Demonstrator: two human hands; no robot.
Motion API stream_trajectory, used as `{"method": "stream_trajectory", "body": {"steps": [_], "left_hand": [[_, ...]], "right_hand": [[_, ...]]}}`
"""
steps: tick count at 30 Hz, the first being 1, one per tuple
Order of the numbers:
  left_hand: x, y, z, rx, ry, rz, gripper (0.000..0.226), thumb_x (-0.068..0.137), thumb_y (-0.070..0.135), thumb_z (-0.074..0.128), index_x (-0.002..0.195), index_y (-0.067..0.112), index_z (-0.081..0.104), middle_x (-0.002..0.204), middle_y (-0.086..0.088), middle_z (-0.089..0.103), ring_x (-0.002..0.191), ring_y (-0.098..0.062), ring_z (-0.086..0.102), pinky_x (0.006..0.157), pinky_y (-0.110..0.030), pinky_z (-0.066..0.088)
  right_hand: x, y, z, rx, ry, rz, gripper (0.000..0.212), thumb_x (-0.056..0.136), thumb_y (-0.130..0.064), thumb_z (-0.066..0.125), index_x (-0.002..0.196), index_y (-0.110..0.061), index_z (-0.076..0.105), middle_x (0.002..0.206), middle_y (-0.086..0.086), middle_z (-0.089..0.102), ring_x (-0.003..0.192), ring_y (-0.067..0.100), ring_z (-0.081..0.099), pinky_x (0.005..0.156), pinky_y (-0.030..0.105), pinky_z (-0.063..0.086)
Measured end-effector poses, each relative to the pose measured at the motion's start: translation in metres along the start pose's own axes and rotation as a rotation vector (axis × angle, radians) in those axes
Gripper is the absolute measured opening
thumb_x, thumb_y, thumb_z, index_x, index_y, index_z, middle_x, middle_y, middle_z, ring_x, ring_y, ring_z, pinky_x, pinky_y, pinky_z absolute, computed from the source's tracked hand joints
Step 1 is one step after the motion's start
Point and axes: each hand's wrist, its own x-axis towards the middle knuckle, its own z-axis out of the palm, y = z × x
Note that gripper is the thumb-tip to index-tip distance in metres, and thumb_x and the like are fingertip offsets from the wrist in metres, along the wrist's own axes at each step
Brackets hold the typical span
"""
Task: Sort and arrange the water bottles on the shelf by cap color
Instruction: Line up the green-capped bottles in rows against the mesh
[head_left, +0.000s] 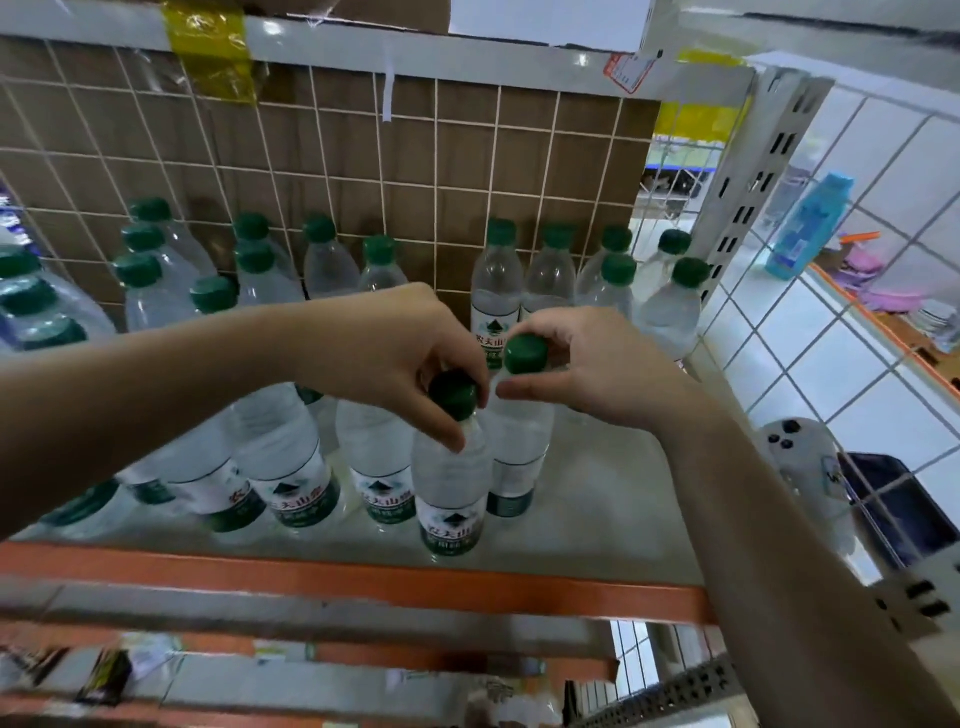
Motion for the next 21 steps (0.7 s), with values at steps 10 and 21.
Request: {"method": "stream_trajectory", "body": {"steps": [10, 21], "left_hand": [[0.051, -0.050, -0.018, 0.133, 0.031, -0.062, 0.044, 0.078, 0.064, 0.055, 0.096, 0.026, 0.068, 0.068, 0.010, 0.064, 0.063, 0.001, 0.059, 0.063, -0.011, 0.046], [0.114, -0.120, -0.038, 0.033, 0.172, -0.224, 0.034, 0.082, 0.043, 0.073, 0.108, 0.022, 0.068, 0.078, 0.009, 0.063, 0.063, 0.006, 0.063, 0.050, -0.013, 0.044]], "right_hand": [[0.061, 0.016, -0.015, -0.331, 0.197, 0.330, 0.042, 0.075, -0.062, 0.071, 0.069, -0.024, 0.056, 0.063, -0.005, 0.057, 0.056, 0.006, 0.053, 0.049, 0.020, 0.031], [0.113, 0.036, -0.035, -0.424, 0.230, 0.419, 0.050, 0.075, -0.054, 0.077, 0.064, -0.013, 0.049, 0.064, 0.002, 0.047, 0.058, 0.019, 0.047, 0.048, 0.027, 0.030]]}}
